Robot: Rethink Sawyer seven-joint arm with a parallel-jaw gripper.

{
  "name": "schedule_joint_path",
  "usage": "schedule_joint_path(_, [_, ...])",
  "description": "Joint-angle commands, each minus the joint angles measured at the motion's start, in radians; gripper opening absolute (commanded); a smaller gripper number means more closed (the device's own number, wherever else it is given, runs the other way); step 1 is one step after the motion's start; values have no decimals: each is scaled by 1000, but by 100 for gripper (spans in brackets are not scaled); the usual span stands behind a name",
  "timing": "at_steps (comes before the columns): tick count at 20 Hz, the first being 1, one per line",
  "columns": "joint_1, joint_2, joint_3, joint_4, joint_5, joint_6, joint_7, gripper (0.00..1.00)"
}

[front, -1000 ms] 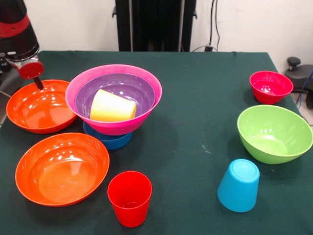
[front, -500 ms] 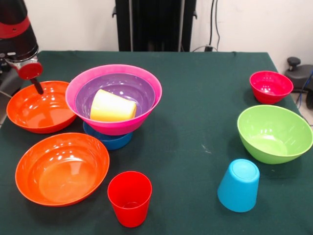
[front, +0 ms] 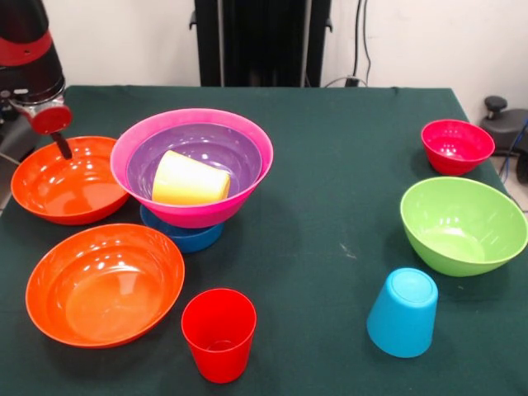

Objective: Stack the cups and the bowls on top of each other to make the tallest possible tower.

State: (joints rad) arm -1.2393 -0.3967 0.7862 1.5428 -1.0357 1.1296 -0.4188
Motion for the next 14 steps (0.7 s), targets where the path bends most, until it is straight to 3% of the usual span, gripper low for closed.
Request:
schedule_joint_path(1, [12,51,-42,55,-67,-112,-174,100])
schedule_joint_path(14, [17,95,-51,22,-65,-144,-189,100])
